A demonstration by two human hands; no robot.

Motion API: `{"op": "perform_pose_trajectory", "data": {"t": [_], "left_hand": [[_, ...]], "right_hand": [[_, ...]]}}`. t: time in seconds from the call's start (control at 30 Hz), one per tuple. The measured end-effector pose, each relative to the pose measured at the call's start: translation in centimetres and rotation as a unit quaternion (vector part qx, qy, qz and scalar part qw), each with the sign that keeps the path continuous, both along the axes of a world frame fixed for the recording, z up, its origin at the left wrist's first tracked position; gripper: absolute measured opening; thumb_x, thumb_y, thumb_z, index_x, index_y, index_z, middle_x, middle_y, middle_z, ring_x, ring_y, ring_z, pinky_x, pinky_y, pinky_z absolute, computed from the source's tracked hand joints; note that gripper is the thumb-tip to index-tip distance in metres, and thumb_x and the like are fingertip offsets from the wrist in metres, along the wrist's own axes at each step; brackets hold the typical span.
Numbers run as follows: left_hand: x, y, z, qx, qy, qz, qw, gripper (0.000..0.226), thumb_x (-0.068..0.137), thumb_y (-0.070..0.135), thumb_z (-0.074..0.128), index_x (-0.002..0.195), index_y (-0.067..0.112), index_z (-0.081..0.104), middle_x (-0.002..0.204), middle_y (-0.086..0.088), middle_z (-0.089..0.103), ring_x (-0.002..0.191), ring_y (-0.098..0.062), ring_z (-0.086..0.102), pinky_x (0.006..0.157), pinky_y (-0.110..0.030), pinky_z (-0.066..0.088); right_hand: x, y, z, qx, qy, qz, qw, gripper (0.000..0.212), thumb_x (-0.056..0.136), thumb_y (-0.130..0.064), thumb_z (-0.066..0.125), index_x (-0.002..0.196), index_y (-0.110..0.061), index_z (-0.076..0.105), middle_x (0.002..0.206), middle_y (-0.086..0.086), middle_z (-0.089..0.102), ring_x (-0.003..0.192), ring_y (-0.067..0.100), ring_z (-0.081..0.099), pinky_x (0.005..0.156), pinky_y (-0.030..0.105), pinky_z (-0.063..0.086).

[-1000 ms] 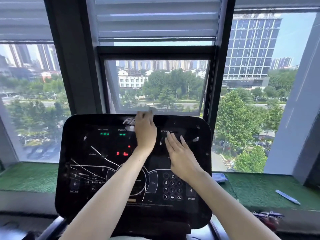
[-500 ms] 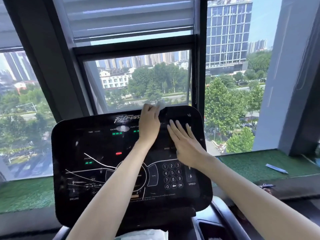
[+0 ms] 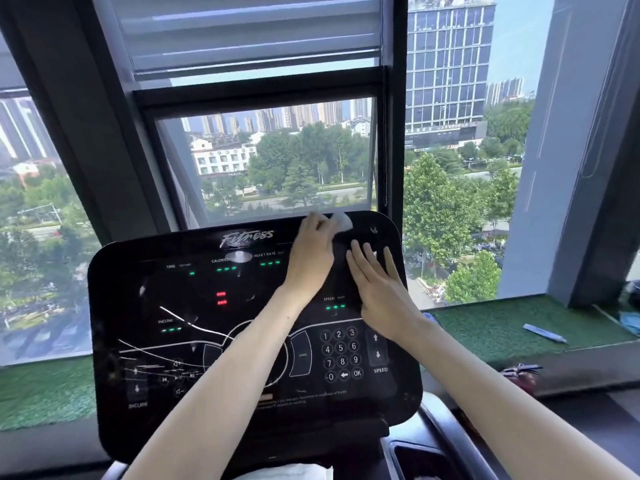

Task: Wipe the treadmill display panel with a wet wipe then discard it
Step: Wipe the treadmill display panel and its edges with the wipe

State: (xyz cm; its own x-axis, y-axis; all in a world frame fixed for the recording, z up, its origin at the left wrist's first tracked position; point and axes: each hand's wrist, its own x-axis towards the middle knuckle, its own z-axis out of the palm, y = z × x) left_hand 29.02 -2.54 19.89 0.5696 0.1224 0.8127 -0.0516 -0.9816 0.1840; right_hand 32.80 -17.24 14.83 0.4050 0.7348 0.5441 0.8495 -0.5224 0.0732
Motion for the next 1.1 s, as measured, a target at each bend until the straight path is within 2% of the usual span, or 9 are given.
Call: {"op": "perform_pose_trajectory", "data": {"t": [0.07, 0.2, 0.33, 0.47, 0.63, 0.77, 0.9, 1.03, 1.1], "left_hand": [[0.0, 0.5, 0.4, 0.018, 0.024, -0.021, 0.999, 0.032, 0.096, 0.006, 0.044, 0.125, 0.013, 0.056, 0.101, -0.004, 0.048, 0.093, -0.014, 0.048, 0.076, -0.026, 0.044], [-0.1, 1.1, 1.3, -0.172, -0.095, 0.068, 0.978, 0.026, 0.098, 0.012, 0.042, 0.114, 0.009, 0.062, 0.098, -0.004, 0.047, 0.086, -0.015, 0.048, 0.081, -0.028, 0.043], [0.4, 0.7, 0.8, 0.057, 0.055, -0.029, 0.996, 0.034, 0.094, 0.003, 0.046, 0.124, 0.014, 0.057, 0.101, -0.002, 0.047, 0.095, -0.016, 0.048, 0.076, -0.028, 0.046], [0.5, 1.8, 2.7, -0.097, -0.032, 0.048, 0.994, 0.026, 0.100, 0.016, 0.041, 0.113, 0.012, 0.064, 0.098, -0.001, 0.048, 0.088, -0.015, 0.051, 0.078, -0.030, 0.045], [0.6, -0.5, 1.0, 0.106, 0.079, -0.052, 0.990, 0.032, 0.092, 0.004, 0.048, 0.122, 0.012, 0.057, 0.102, -0.004, 0.051, 0.097, -0.018, 0.049, 0.076, -0.029, 0.047], [1.0, 0.1, 1.8, -0.085, -0.036, 0.049, 0.995, 0.021, 0.097, 0.011, 0.044, 0.107, 0.007, 0.062, 0.099, -0.005, 0.051, 0.091, -0.019, 0.053, 0.075, -0.028, 0.045], [1.4, -1.1, 1.0, 0.081, 0.061, -0.036, 0.994, 0.030, 0.093, 0.007, 0.046, 0.120, 0.013, 0.058, 0.102, -0.003, 0.051, 0.099, -0.016, 0.049, 0.071, -0.026, 0.045], [1.8, -0.5, 2.0, -0.052, -0.018, 0.023, 0.998, 0.023, 0.097, 0.014, 0.045, 0.111, 0.008, 0.063, 0.098, -0.003, 0.052, 0.092, -0.017, 0.054, 0.077, -0.028, 0.045], [1.8, -1.5, 1.4, 0.030, 0.027, -0.003, 0.999, 0.025, 0.095, 0.010, 0.046, 0.115, 0.010, 0.061, 0.100, -0.003, 0.053, 0.097, -0.017, 0.051, 0.078, -0.030, 0.047]], "right_hand": [[0.1, 0.0, -0.1, 0.009, -0.001, 0.004, 1.000, 0.083, 0.077, 0.001, 0.047, 0.147, -0.002, 0.002, 0.156, 0.014, -0.006, 0.142, 0.027, -0.012, 0.113, 0.044, -0.014], [0.0, 0.1, -0.4, 0.018, 0.021, 0.010, 1.000, 0.084, 0.077, 0.004, 0.044, 0.147, -0.004, -0.003, 0.155, 0.010, -0.013, 0.140, 0.024, -0.018, 0.115, 0.042, -0.011], [0.3, 0.0, -0.5, 0.022, 0.016, 0.016, 1.000, 0.084, 0.078, 0.003, 0.045, 0.147, -0.005, 0.000, 0.156, 0.010, -0.010, 0.142, 0.026, -0.015, 0.115, 0.044, -0.008], [0.7, 0.4, -1.0, 0.037, 0.002, 0.011, 0.999, 0.084, 0.077, 0.002, 0.047, 0.147, -0.004, 0.002, 0.156, 0.011, -0.008, 0.142, 0.029, -0.010, 0.116, 0.045, -0.001], [0.9, 0.3, -0.8, 0.034, 0.003, 0.005, 0.999, 0.085, 0.070, 0.001, 0.055, 0.146, -0.001, 0.016, 0.154, 0.016, 0.011, 0.141, 0.031, 0.002, 0.115, 0.049, 0.012], [0.5, 0.0, -0.3, 0.023, 0.023, 0.017, 0.999, 0.084, 0.076, 0.003, 0.048, 0.147, -0.005, 0.005, 0.156, 0.009, -0.004, 0.143, 0.026, -0.008, 0.117, 0.044, 0.002], [0.7, -0.1, -0.2, 0.018, 0.034, 0.022, 0.999, 0.085, 0.076, 0.003, 0.047, 0.148, -0.006, 0.002, 0.156, 0.010, -0.005, 0.143, 0.026, -0.009, 0.117, 0.046, 0.005], [0.7, -0.2, -0.2, 0.024, 0.040, 0.029, 0.998, 0.085, 0.077, 0.002, 0.048, 0.148, -0.006, 0.003, 0.156, 0.009, -0.007, 0.143, 0.025, -0.010, 0.117, 0.046, 0.006], [0.5, -0.3, 0.0, 0.012, 0.049, 0.028, 0.998, 0.084, 0.078, 0.000, 0.047, 0.148, -0.007, 0.001, 0.156, 0.009, -0.008, 0.143, 0.024, -0.011, 0.117, 0.045, 0.004]]}}
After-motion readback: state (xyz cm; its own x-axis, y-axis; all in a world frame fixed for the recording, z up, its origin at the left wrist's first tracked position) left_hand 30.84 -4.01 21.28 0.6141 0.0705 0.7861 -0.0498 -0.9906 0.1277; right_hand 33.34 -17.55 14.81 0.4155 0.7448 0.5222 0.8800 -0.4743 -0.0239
